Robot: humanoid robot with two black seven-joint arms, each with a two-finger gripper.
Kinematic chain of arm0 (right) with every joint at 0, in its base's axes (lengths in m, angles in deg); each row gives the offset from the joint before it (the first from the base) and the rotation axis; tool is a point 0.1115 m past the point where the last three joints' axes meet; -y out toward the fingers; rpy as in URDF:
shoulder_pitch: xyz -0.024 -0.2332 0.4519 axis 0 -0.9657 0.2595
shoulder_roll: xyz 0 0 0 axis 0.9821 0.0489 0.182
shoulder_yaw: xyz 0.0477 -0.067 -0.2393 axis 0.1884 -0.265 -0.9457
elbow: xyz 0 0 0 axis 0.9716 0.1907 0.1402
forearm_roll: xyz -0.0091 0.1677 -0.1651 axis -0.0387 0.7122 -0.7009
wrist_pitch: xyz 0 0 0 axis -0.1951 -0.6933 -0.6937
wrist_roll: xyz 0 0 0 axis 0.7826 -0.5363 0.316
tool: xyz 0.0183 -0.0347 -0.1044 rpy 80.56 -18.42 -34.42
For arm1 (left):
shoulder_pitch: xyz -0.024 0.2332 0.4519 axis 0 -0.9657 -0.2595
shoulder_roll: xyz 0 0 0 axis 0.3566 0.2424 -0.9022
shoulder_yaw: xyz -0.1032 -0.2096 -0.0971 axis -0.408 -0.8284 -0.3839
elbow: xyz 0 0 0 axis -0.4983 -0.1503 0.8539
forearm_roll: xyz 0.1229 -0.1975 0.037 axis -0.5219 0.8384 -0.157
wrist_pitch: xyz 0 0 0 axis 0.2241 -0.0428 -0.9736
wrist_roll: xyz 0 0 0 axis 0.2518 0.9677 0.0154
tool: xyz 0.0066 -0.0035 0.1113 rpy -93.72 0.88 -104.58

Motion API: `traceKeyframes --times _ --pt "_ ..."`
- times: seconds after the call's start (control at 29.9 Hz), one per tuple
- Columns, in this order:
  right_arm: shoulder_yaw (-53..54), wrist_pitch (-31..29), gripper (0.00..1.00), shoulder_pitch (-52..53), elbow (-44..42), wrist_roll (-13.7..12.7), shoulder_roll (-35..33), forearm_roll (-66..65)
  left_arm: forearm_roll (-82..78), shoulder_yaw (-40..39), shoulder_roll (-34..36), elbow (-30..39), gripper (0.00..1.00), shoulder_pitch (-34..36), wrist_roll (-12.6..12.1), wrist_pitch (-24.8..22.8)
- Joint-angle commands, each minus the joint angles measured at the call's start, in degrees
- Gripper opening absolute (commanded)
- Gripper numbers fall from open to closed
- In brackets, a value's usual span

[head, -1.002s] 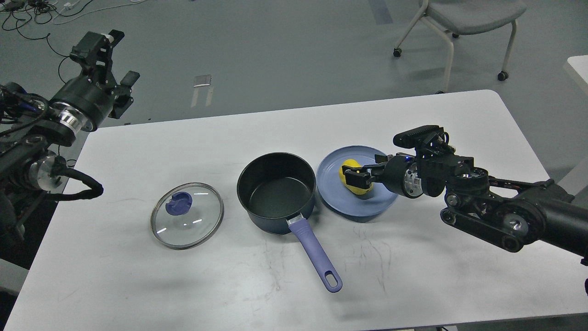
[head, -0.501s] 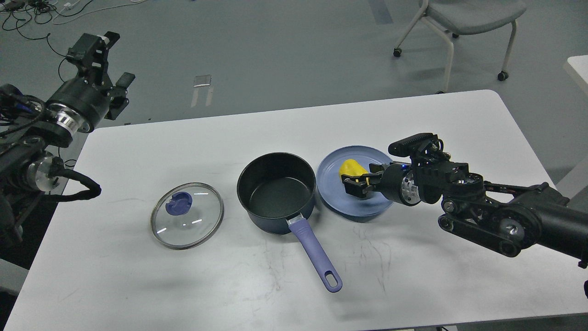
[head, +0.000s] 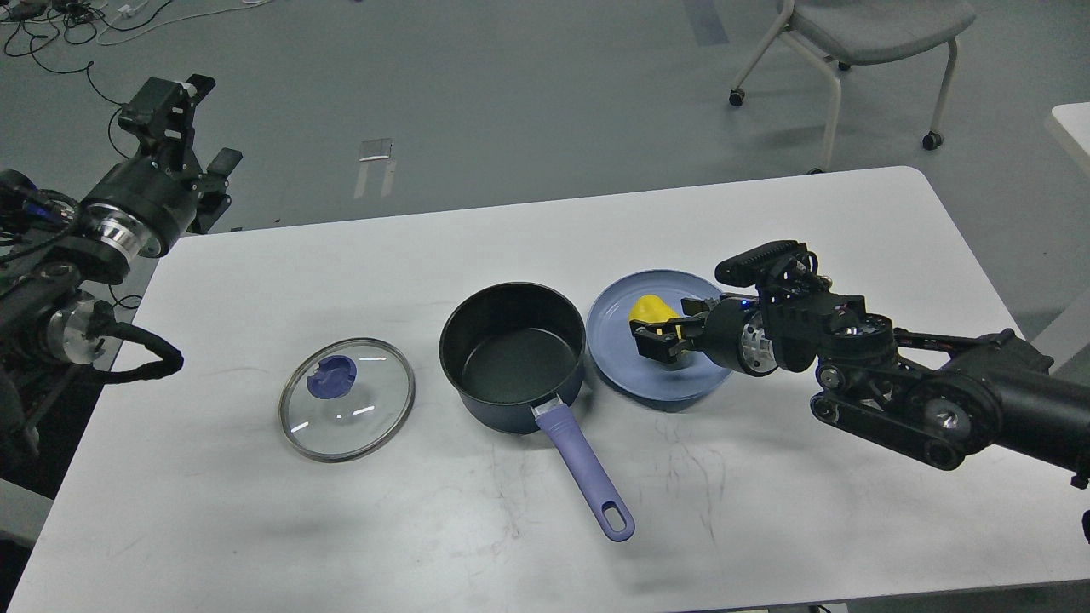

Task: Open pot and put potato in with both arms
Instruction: 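Lift the potato up off the plate with the right gripper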

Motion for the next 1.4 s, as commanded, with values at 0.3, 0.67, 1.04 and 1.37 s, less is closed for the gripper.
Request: traceKeyframes --times 0.3,0.67,1.04,1.37 --pt "-1.5 0.0 0.82 0.3 -0.1 0.0 0.0 0.0 0.0 0.0 0.0 0.0 0.98 -0.1 0.0 0.0" --pt "-1.8 0.0 0.46 0.3 -0.1 -0.3 -0.3 0.0 0.0 0.0 -0.1 -0.1 0.98 -0.1 0.0 0.0" --pt "-1.1 0.1 0.39 4.8 2.1 -0.3 -2.8 1.3 0.0 0.0 -0.2 -0.2 0.98 -0.3 0.0 0.1" --pt "-1.7 -0.7 0.36 12.6 4.9 -2.4 3.0 3.2 0.0 0.1 -0.5 -1.2 0.98 -0.2 0.0 0.1"
